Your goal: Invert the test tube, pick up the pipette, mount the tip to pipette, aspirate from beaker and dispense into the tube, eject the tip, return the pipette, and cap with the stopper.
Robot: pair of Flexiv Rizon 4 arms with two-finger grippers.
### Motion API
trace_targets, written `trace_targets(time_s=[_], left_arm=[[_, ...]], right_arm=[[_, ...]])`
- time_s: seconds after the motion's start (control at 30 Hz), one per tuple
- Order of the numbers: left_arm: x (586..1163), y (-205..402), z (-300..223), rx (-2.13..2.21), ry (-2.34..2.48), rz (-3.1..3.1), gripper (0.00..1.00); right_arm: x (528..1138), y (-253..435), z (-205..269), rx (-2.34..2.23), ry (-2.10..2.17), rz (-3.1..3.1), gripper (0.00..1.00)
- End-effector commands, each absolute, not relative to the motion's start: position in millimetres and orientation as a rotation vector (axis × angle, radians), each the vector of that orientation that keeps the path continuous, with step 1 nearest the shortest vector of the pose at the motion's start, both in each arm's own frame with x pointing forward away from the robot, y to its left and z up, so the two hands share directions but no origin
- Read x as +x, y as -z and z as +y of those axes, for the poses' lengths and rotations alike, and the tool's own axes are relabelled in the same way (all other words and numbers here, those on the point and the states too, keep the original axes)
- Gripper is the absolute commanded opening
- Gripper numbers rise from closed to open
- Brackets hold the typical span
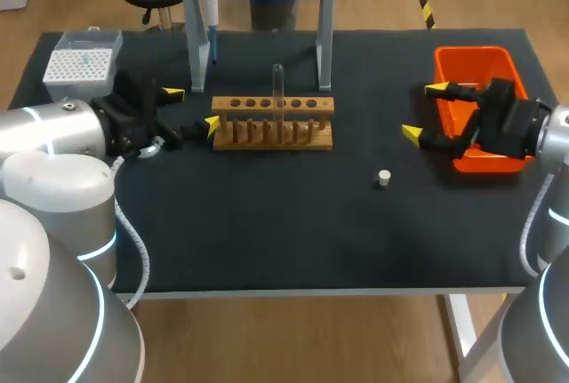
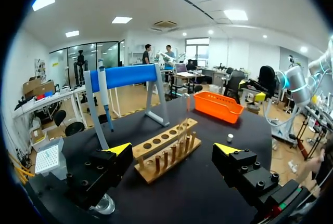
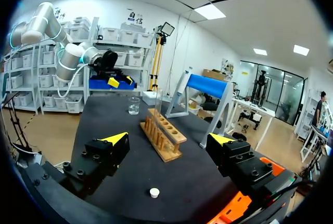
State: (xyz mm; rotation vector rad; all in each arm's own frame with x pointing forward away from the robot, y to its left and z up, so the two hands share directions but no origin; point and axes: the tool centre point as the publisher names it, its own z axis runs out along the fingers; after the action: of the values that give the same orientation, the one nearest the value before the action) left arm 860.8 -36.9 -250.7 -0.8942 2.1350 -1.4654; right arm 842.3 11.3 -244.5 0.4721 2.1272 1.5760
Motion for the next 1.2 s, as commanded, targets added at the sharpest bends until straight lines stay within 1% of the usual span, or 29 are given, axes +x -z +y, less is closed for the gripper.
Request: trace_targets(time_s=[0.03,0.27,0.93,1.2], left_arm=[[859.9,252.7,-36.0,-0.890,1.472,2.128,1.00],[859.9,252.7,-36.0,-0.890,1.472,2.128,1.00],[859.9,252.7,-36.0,-0.890,1.472,2.128,1.00],[859.9,252.7,-36.0,-0.890,1.472,2.128,1.00]], right_arm=[[841.9,244.4,11.7,0.473,-1.574,2.127,1.00],[841.9,244.4,11.7,0.473,-1.574,2.127,1.00],[880.2,222.2,72.2,0.057,-1.893,2.220,1.00],[902.1,222.1,104.9,0.015,-2.021,2.262,1.00]])
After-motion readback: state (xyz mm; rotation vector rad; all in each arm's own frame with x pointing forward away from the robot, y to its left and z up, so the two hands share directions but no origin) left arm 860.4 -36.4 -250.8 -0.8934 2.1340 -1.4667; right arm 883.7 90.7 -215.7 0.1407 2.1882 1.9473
